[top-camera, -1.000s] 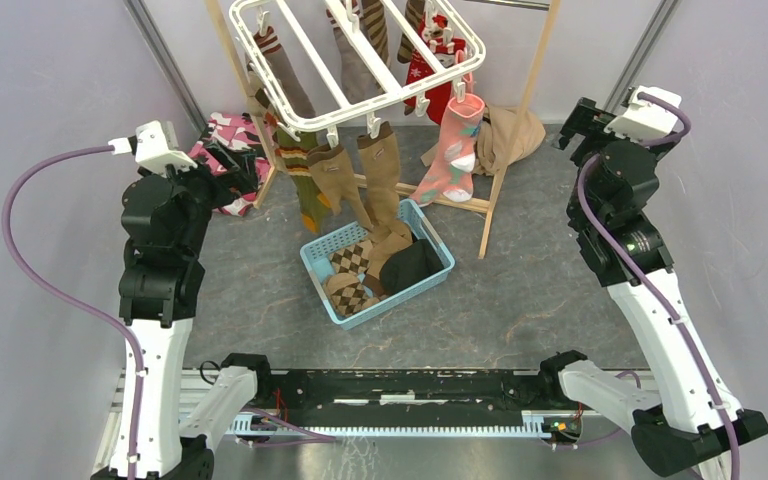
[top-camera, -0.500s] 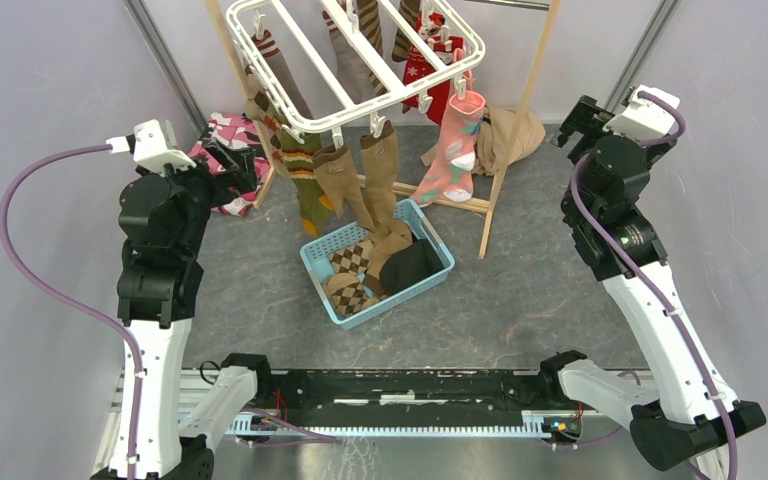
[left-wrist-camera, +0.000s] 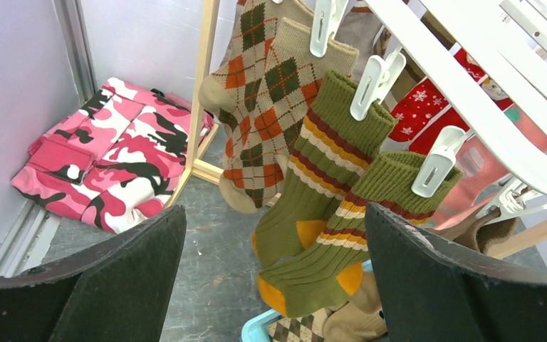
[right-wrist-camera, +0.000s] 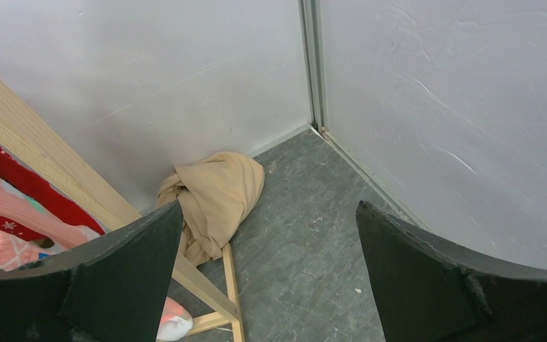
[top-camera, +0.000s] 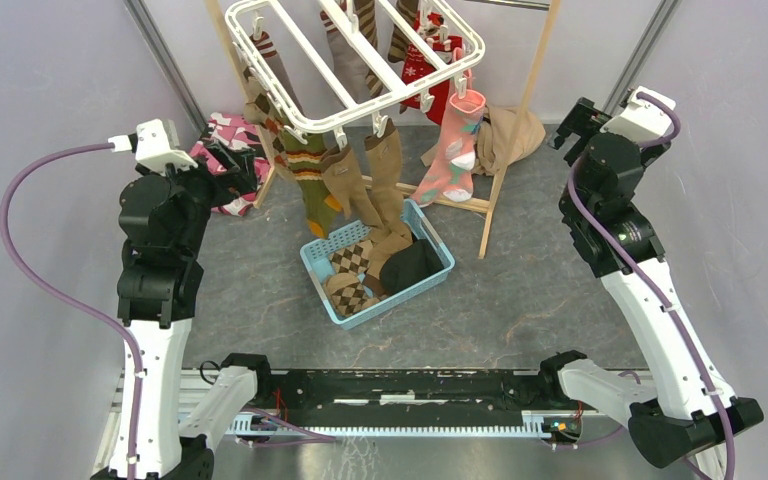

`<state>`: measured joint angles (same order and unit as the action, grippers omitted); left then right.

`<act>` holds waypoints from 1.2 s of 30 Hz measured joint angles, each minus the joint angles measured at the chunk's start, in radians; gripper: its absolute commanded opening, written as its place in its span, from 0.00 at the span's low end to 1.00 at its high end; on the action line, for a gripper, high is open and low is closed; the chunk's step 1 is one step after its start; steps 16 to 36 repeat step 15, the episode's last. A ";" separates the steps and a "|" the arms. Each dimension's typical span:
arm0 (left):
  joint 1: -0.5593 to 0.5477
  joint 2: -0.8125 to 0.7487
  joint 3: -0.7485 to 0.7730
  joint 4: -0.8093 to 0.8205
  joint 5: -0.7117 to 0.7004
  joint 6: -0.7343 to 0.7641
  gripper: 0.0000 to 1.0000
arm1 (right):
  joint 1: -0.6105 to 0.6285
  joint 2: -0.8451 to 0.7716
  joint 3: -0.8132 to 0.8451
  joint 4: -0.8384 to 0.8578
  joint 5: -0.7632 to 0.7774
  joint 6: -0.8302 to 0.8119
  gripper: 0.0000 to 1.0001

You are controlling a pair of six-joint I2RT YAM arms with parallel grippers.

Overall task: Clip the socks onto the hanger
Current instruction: Reset both arms

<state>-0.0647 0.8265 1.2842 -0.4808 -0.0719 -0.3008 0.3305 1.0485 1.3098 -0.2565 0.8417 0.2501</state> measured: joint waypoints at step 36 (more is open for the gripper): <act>0.000 -0.025 -0.001 0.000 -0.002 0.021 1.00 | -0.013 0.000 0.000 -0.016 -0.025 0.024 0.98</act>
